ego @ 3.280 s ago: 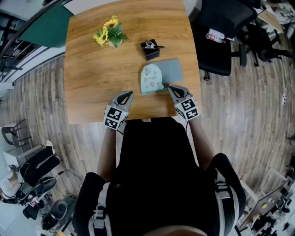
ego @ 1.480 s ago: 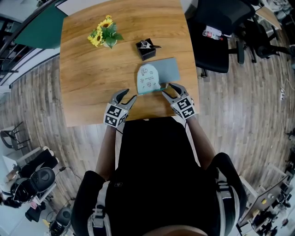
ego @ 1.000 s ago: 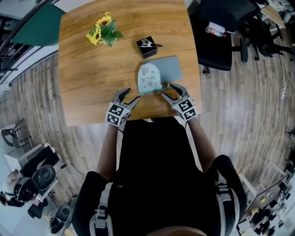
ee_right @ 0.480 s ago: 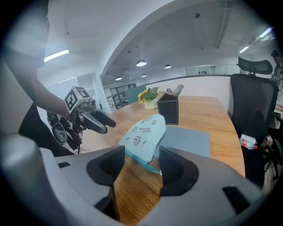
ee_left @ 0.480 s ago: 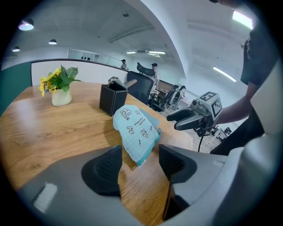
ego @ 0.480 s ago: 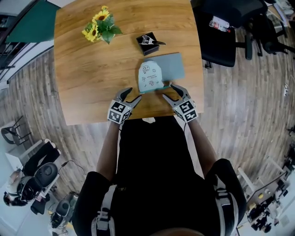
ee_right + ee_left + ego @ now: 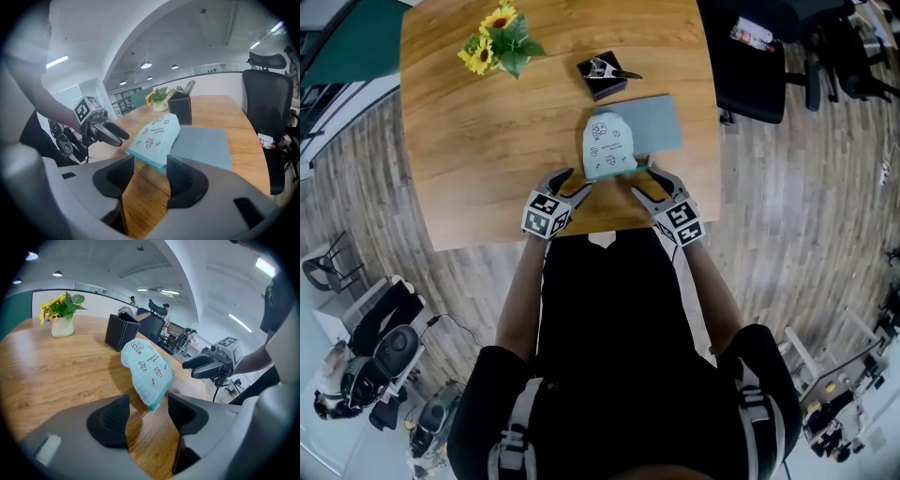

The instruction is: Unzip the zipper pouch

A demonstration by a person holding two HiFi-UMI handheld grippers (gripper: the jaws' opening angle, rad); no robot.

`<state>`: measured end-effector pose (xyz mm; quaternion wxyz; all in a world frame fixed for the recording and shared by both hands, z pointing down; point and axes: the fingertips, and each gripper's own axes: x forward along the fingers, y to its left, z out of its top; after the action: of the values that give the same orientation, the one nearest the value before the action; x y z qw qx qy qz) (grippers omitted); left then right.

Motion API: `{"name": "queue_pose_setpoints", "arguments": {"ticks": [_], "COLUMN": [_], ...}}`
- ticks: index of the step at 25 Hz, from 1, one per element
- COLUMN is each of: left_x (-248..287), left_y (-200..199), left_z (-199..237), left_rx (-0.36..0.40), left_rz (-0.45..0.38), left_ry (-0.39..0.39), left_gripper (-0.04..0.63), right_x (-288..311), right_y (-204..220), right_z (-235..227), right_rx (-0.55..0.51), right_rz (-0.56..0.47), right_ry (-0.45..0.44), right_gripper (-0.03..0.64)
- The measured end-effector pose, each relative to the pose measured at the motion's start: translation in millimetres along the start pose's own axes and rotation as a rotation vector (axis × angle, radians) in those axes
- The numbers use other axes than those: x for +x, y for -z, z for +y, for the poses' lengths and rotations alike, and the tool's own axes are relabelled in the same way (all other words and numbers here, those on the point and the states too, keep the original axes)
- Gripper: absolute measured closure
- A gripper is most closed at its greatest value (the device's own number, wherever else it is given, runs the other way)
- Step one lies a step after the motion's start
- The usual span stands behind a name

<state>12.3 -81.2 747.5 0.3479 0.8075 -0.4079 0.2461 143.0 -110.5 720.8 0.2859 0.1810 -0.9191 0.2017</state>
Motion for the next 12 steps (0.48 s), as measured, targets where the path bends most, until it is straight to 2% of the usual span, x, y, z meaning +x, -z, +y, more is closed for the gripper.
{"name": "queue_pose_setpoints", "arguments": {"ticks": [7,12], "left_x": [17.0,25.1], "left_y": [10.9,12.4], "left_z": [2.8,0.8], "left_rx": [-0.024,-0.069], "left_rz": [0.032,0.033], "left_ry": [0.01,0.023], "left_gripper": [0.343,0.348], "right_x": [0.0,-7.3], "right_y": [7.4,14.7], "right_z": [2.4,-9.9], "right_rx": [-0.007,0.011], "right_rz": [0.018,0.018], "right_ry": [0.007,0.044], "right_gripper": [0.42,0.433]}}
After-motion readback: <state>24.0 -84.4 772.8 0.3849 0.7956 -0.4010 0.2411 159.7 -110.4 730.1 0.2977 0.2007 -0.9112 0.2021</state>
